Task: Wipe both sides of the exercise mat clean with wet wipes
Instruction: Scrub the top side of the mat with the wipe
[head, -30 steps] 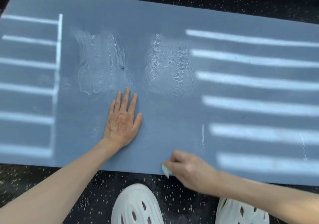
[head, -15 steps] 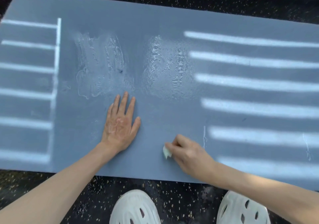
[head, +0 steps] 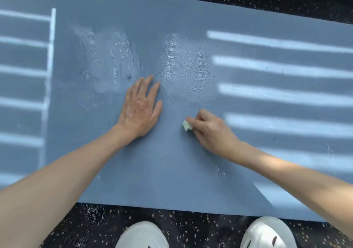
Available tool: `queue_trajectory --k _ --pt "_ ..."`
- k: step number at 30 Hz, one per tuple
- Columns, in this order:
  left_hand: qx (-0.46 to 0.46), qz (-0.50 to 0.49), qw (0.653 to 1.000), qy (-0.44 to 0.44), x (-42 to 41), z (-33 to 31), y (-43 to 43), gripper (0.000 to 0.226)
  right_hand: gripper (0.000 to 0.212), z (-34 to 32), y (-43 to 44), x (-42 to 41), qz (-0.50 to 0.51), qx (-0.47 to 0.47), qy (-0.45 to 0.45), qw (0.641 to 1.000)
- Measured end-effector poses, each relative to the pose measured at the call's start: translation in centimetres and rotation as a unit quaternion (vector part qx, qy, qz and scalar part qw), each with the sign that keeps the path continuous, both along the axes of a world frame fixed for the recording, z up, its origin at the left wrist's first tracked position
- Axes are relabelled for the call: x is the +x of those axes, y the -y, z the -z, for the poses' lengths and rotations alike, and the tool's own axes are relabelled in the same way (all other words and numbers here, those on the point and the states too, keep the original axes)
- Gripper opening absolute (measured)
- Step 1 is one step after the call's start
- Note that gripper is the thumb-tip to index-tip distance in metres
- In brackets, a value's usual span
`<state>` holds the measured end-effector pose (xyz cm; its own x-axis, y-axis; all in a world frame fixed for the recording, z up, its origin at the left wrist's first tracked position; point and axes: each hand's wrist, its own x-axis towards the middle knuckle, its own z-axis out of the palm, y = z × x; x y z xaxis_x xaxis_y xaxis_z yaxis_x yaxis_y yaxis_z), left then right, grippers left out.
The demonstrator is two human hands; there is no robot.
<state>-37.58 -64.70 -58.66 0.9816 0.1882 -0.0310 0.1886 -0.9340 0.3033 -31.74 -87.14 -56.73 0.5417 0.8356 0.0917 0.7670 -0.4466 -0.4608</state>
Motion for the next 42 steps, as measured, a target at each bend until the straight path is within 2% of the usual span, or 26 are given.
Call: queue_trajectory --k 2,3,7,8,11,12,13,15,17,18,20,22,26,27,30,31,32,35,36,37,40,42 --pt "0.006 0.01 1.0 0.008 1.7 0.2 -0.4 0.061 0.017 0.3 -1.0 2.6 0.107 0.019 0.014 0.994" --pt "0.009 0.012 1.0 0.013 2.6 0.2 -0.6 0.061 0.017 0.4 -1.0 1.9 0.099 0.014 0.0 0.995" --pt "0.017 -0.009 1.0 0.023 6.4 -0.2 -1.9 0.066 0.026 -0.7 0.3 -1.5 -0.113 -0.034 -0.076 0.99" --pt "0.02 -0.012 0.999 0.028 7.3 -0.4 -2.2 0.065 0.027 -0.6 0.0 0.3 -0.101 -0.035 -0.06 0.992" --pt "0.026 -0.01 0.999 0.037 10.4 -0.8 -3.1 0.064 0.021 0.2 -2.2 7.4 0.108 0.011 0.026 0.994" --pt "0.03 -0.008 0.999 0.039 11.4 -0.8 -3.4 0.065 0.018 0.4 -2.4 7.8 0.13 0.014 0.024 0.991" --pt "0.036 -0.006 0.998 0.042 12.3 -0.9 -3.7 0.063 0.017 0.4 -2.5 6.8 0.109 0.012 0.014 0.994" --pt "0.045 -0.011 0.998 0.041 14.3 -0.7 -4.4 0.056 0.022 -0.1 -1.9 3.1 -0.022 -0.01 -0.033 0.999" --pt "0.048 -0.019 0.998 0.04 16.3 -0.7 -4.7 0.054 0.027 -0.3 -1.5 4.0 -0.096 -0.022 -0.053 0.994" --pt "0.049 -0.02 0.998 0.04 17.1 -0.7 -4.7 0.054 0.028 -0.1 -2.0 6.1 -0.071 -0.018 -0.035 0.997" --pt "0.054 -0.015 0.998 0.039 18.6 -0.4 -4.7 0.054 0.023 0.3 -3.6 11.4 0.068 0.03 0.032 0.997" --pt "0.046 -0.024 0.998 0.029 19.5 0.1 -4.8 0.054 0.017 0.4 -4.2 12.6 0.13 0.035 0.036 0.99" --pt "0.021 -0.043 0.998 0.047 19.8 0.9 -5.0 0.053 0.028 -0.1 -3.1 8.7 -0.05 -0.009 -0.041 0.998" --pt "0.021 -0.042 0.998 0.053 19.9 1.0 -5.0 0.052 0.029 -0.2 -3.2 10.5 -0.048 -0.015 -0.046 0.998" --pt "0.01 -0.039 0.996 0.077 19.9 0.8 -5.0 0.053 0.023 0.1 -4.9 17.4 0.151 -0.019 0.022 0.988" --pt "0.006 -0.041 0.996 0.084 20.0 0.7 -5.0 0.054 0.022 0.2 -5.1 17.7 0.169 -0.037 0.023 0.985" --pt "0.003 -0.044 0.995 0.087 20.0 0.6 -5.0 0.054 0.023 0.2 -5.3 16.7 0.14 -0.037 0.011 0.989" --pt "0.0 -0.052 0.994 0.091 19.9 0.7 -4.9 0.055 0.025 -0.7 -4.8 12.3 -0.063 -0.04 -0.052 0.996" --pt "-0.002 -0.054 0.994 0.091 19.9 0.6 -4.9 0.055 0.024 -0.7 -4.8 13.6 -0.081 -0.032 -0.049 0.995" --pt "-0.004 -0.056 0.994 0.091 20.0 0.6 -4.9 0.055 0.026 -0.5 -5.4 16.1 -0.052 -0.03 -0.03 0.998" --pt "-0.007 -0.061 0.994 0.087 20.0 0.8 -5.0 0.054 0.028 -0.2 -7.4 23.4 0.143 0.01 0.042 0.989" --pt "-0.007 -0.065 0.994 0.088 20.1 0.9 -5.0 0.054 0.025 0.2 -7.8 22.5 0.143 0.006 0.034 0.989"
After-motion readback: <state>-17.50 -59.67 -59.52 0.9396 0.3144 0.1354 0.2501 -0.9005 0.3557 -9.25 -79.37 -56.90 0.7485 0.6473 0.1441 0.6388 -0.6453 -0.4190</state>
